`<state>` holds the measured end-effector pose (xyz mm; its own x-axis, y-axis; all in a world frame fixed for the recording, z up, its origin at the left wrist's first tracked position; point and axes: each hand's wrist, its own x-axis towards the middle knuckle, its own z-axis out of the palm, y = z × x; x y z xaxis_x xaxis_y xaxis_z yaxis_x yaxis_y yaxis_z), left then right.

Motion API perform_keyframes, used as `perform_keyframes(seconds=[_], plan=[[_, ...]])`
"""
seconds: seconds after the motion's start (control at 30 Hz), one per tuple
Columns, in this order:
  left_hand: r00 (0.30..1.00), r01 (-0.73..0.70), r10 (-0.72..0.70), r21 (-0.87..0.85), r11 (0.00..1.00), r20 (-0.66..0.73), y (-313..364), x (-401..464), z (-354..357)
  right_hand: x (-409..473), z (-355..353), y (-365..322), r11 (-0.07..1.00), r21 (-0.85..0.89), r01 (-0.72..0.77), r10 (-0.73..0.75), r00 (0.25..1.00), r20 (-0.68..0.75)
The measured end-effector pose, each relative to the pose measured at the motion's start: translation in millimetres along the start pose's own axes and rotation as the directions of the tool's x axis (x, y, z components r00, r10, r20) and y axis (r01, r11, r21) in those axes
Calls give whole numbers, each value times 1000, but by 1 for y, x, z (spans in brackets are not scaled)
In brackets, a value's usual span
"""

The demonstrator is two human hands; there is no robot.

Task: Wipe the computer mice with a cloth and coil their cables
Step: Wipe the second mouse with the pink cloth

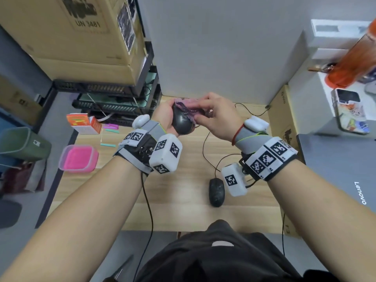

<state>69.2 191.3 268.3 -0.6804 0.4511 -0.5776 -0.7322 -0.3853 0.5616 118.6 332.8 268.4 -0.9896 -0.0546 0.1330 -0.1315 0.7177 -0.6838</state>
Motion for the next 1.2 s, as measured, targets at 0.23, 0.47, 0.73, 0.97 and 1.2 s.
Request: perform_keyframes(seconds=[0.23,0.47,0.73,0.97,1.2], plan=[[997,-18,35,227,974,-69,-8,1,6,29,-10,-5,985,-148,-94,91,995,-28],[997,-59,57,21,998,59,9,-8,-10,7,1,-27,979,-59,195,-186,974,126],[995,-26,45,206,978,-89,0,-20,-6,30,1,-37,991,-137,10,-8,1000,10],[993,-46,57,110,993,-102,14,-25,-20,-1,12,-49,982,-23,185,-179,970,164],[968,-74,123,218,973,-219,7,-22,-18,17,1,-44,1000,-1,24,-24,998,-63]])
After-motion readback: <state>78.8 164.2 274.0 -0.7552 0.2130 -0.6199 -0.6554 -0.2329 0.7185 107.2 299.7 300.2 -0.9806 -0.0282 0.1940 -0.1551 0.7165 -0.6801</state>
